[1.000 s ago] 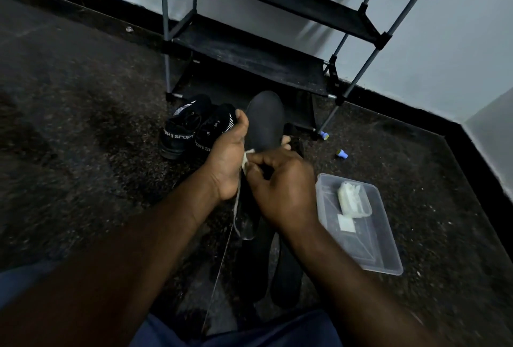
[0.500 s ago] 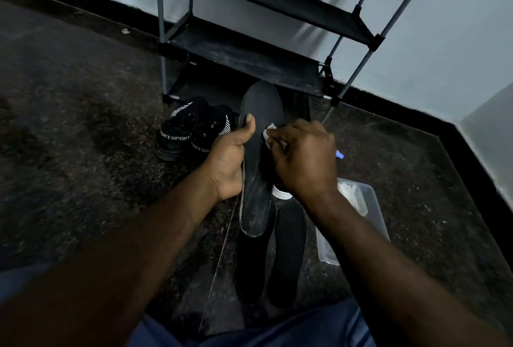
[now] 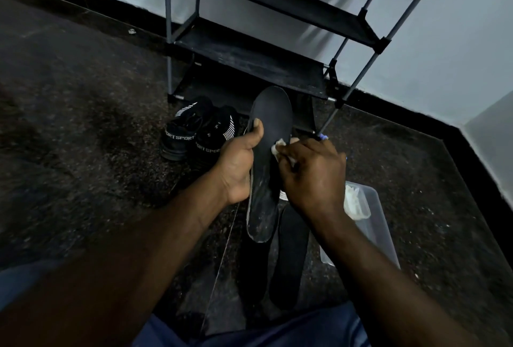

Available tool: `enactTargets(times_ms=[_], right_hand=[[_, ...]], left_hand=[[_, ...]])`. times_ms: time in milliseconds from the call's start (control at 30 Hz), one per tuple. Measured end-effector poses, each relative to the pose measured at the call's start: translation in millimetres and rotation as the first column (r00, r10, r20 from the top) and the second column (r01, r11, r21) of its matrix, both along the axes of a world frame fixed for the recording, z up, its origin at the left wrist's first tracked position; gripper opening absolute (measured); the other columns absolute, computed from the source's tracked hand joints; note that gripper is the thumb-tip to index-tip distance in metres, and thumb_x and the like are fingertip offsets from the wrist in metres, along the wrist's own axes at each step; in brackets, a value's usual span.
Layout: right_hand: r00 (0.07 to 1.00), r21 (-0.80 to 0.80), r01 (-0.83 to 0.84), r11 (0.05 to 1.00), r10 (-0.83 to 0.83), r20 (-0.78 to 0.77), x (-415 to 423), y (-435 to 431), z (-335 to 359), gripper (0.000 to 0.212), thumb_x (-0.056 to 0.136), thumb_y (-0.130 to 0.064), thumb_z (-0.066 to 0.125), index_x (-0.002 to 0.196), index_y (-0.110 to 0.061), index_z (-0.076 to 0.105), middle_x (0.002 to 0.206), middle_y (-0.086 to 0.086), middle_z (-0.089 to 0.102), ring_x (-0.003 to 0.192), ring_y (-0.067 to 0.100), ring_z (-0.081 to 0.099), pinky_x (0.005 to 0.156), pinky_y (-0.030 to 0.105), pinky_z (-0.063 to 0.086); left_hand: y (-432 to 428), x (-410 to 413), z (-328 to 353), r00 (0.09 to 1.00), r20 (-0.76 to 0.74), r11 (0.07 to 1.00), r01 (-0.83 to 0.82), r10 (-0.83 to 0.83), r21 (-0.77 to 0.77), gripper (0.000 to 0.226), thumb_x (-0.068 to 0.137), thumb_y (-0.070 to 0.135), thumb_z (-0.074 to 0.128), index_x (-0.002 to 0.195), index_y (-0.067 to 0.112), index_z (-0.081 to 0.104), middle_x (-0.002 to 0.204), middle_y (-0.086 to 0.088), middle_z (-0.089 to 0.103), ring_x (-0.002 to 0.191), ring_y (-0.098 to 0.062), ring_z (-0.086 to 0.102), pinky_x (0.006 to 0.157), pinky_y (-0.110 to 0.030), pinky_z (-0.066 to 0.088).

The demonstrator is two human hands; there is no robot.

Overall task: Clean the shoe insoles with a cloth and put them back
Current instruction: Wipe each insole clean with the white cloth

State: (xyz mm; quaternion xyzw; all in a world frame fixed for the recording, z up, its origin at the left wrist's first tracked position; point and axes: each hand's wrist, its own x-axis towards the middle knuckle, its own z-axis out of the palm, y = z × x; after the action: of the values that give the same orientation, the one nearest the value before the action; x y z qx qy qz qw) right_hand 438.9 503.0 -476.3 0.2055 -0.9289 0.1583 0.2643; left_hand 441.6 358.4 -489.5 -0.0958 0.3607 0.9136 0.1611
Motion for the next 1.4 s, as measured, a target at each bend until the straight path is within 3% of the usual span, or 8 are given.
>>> enactTargets(times_ms=[233, 400, 667, 833, 1000, 1100, 1300, 1400], right_hand=[[1.000, -0.059, 0.017, 0.998, -0.015, 0.027, -5.7, -7.3, 6.3, 0.020, 0.088, -0.036, 0.063, 0.096, -0.027, 0.079, 0.090, -0.001, 0.072, 0.088, 0.031, 0.063, 0.075, 0.044, 0.049], [0.999, -0.037, 0.008, 0.999, -0.006, 0.053, 13.5, -7.4, -13.9, 0.019, 0.083, -0.033, 0.066, 0.096, -0.027, 0.079, 0.087, -0.001, 0.070, 0.086, 0.031, 0.062, 0.071, 0.041, 0.047], [0.992, -0.176, 0.042, 0.983, -0.020, 0.128, -3.8, -12.0, -9.7, 0.022, 0.088, -0.037, 0.062, 0.098, -0.029, 0.080, 0.093, -0.003, 0.074, 0.091, 0.026, 0.066, 0.082, 0.047, 0.052], [0.968, -0.335, -0.053, 0.941, 0.131, 0.213, 24.2, -25.8, -22.1, 0.023, 0.086, -0.034, 0.063, 0.099, -0.029, 0.081, 0.096, -0.007, 0.077, 0.091, 0.021, 0.067, 0.082, 0.043, 0.054], [0.996, -0.105, 0.003, 0.994, 0.007, 0.094, 19.3, -17.7, -13.6, 0.018, 0.086, -0.040, 0.064, 0.093, -0.031, 0.079, 0.089, -0.005, 0.074, 0.087, 0.027, 0.064, 0.075, 0.043, 0.049], [0.987, -0.154, 0.129, 0.980, -0.112, 0.113, 1.4, -8.8, -8.1, 0.018, 0.084, -0.037, 0.066, 0.094, -0.030, 0.079, 0.091, -0.005, 0.073, 0.093, 0.029, 0.065, 0.080, 0.044, 0.049], [0.985, -0.200, -0.043, 0.979, 0.075, 0.155, 20.7, -23.2, -16.3, 0.023, 0.086, -0.037, 0.061, 0.097, -0.030, 0.080, 0.092, -0.006, 0.075, 0.087, 0.025, 0.065, 0.077, 0.045, 0.052], [0.996, -0.127, 0.007, 0.992, 0.004, 0.088, 12.8, -15.6, -9.4, 0.024, 0.085, -0.039, 0.060, 0.096, -0.030, 0.079, 0.090, -0.005, 0.074, 0.089, 0.028, 0.065, 0.076, 0.045, 0.050]], left_hand=[[4.2, -3.3, -1.0, 0.999, 0.027, 0.999, -0.041, 0.041, -0.033, 0.065, 0.103, 0.060, 0.044, 0.135, 0.007, 0.065, 0.131, -0.018, 0.069, 0.116, -0.033, 0.068, 0.090, -0.041, 0.058], [-12.9, -7.7, -4.2, 1.000, 0.005, 1.000, -0.025, 0.025, -0.006, 0.080, 0.104, 0.065, 0.028, 0.138, -0.002, 0.057, 0.136, -0.016, 0.066, 0.131, -0.025, 0.061, 0.108, -0.041, 0.049], [2.5, -5.0, -7.3, 0.998, 0.032, 0.993, -0.058, 0.061, -0.102, 0.064, 0.103, 0.061, 0.044, 0.135, 0.009, 0.065, 0.126, -0.016, 0.072, 0.111, -0.031, 0.072, 0.084, -0.038, 0.059], [-2.6, -6.1, -11.1, 0.997, 0.000, 0.997, -0.072, 0.072, -0.026, 0.067, 0.106, 0.058, 0.037, 0.138, 0.003, 0.059, 0.133, -0.017, 0.068, 0.123, -0.030, 0.066, 0.102, -0.043, 0.051], [-2.2, -4.2, -4.2, 0.997, 0.005, 0.997, -0.080, 0.080, -0.007, 0.067, 0.106, 0.058, 0.035, 0.131, 0.003, 0.064, 0.129, -0.017, 0.070, 0.120, -0.030, 0.068, 0.097, -0.043, 0.055], [-0.8, -4.7, -1.2, 0.997, 0.011, 0.997, -0.080, 0.080, -0.018, 0.066, 0.106, 0.058, 0.035, 0.132, 0.005, 0.064, 0.131, -0.016, 0.070, 0.120, -0.029, 0.067, 0.094, -0.041, 0.057], [-3.1, -7.4, -7.9, 0.996, 0.005, 0.996, -0.089, 0.089, 0.006, 0.067, 0.107, 0.059, 0.031, 0.133, 0.004, 0.060, 0.132, -0.016, 0.069, 0.125, -0.029, 0.065, 0.105, -0.045, 0.050], [-1.6, -6.1, -8.7, 0.998, 0.014, 0.998, -0.058, 0.058, 0.010, 0.072, 0.106, 0.061, 0.032, 0.137, 0.002, 0.061, 0.134, -0.016, 0.068, 0.124, -0.030, 0.065, 0.104, -0.045, 0.051]])
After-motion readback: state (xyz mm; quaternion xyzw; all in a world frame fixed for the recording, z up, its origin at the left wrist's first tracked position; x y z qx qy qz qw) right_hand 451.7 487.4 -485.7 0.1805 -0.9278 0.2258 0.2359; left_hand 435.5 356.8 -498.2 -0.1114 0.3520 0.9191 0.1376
